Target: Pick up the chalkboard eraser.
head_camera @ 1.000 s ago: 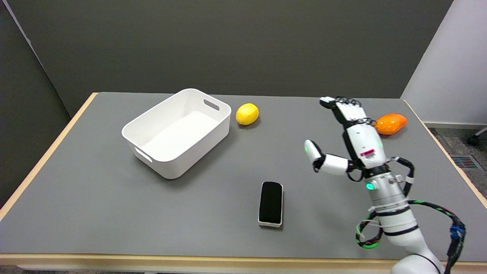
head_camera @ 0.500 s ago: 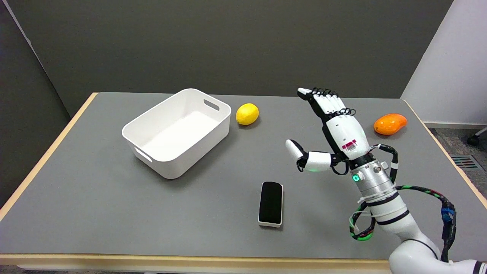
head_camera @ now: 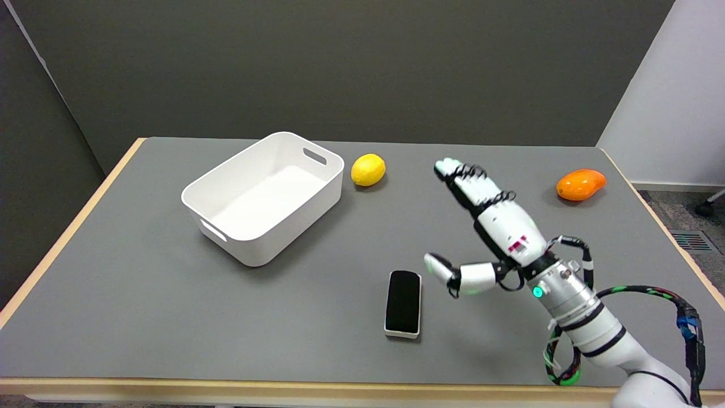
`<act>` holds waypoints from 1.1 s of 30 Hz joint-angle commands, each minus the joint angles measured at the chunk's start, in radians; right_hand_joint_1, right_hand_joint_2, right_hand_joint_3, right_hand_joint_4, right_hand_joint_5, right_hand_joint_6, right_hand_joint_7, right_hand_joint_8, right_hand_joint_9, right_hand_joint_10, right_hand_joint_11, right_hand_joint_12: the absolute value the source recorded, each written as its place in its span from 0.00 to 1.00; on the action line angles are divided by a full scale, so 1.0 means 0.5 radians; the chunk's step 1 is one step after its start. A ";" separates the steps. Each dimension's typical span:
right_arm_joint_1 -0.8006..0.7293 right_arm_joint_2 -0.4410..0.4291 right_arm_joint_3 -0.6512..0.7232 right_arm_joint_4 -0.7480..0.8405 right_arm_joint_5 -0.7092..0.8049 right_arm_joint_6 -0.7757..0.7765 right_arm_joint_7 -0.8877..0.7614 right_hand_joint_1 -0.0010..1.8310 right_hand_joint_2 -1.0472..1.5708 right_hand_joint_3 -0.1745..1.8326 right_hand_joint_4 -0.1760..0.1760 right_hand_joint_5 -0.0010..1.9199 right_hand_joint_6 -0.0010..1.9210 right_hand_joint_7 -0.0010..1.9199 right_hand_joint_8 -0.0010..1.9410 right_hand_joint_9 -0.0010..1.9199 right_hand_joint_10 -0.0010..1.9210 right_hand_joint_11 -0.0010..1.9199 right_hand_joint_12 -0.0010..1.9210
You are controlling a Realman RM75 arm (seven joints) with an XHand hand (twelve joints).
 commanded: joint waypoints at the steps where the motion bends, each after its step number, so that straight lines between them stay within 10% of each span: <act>1: -0.161 0.007 0.001 -0.044 -0.408 -0.458 0.161 0.27 0.60 0.52 0.32 0.01 0.05 0.00 0.05 0.00 0.07 0.00 0.41; 33: 0.000 0.017 -0.001 0.063 -0.421 -0.974 0.214 0.28 0.59 0.50 0.34 0.00 0.00 0.00 0.00 0.00 0.01 0.00 0.41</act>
